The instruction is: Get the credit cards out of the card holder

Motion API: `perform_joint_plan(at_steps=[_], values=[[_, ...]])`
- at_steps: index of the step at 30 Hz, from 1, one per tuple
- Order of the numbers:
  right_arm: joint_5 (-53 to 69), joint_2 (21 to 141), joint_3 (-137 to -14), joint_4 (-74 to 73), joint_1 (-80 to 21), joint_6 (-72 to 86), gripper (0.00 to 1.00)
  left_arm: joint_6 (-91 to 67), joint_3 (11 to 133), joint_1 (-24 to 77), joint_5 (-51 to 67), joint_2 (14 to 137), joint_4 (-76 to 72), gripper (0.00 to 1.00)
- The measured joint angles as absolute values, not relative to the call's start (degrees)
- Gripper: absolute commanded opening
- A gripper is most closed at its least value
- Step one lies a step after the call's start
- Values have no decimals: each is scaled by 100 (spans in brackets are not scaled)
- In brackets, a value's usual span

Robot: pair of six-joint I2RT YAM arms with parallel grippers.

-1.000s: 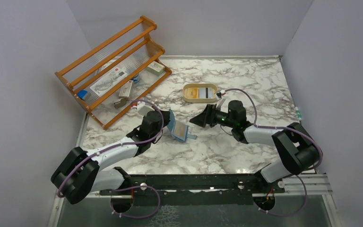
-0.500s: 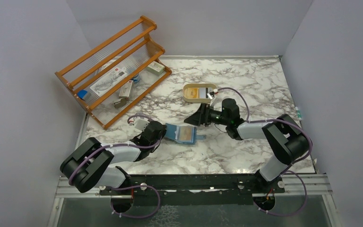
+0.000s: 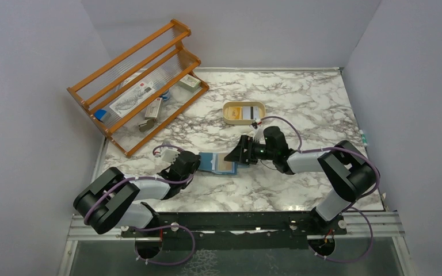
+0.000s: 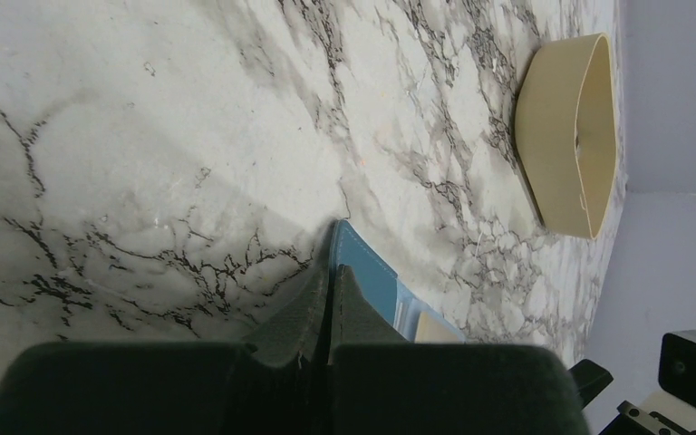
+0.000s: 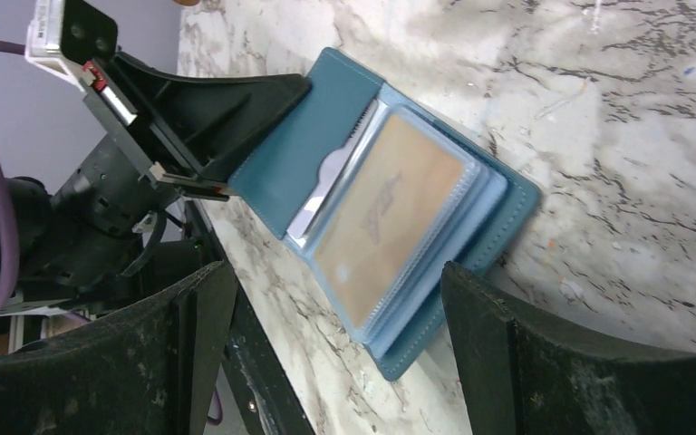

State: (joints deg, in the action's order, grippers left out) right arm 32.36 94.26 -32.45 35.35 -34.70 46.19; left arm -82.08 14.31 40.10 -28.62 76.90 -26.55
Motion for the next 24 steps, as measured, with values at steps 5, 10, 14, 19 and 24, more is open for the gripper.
perform_joint_plan(at_steps=[5, 10, 14, 19, 24], values=[[3133, 9400, -3238, 3330, -3470, 4556, 89, -8215, 1374, 4010, -2902, 7671, -2694, 0], [3122, 9518, -3245, 3376, -3520, 4565, 89, -8215, 1369, 4010, -2904, 7671, -2700, 0], [3085, 9577, -3321, 3350, -3664, 4560, 88, -8213, 1358, 4010, -2930, 7671, -2705, 0], [2840, 9474, -3426, 3229, -3756, 4488, 88, -8211, 1356, 4010, -2976, 7671, -2705, 0], [2158, 8851, -3428, 2576, -3782, 4189, 90, -8204, 1356, 4010, -3000, 7671, -2705, 0]])
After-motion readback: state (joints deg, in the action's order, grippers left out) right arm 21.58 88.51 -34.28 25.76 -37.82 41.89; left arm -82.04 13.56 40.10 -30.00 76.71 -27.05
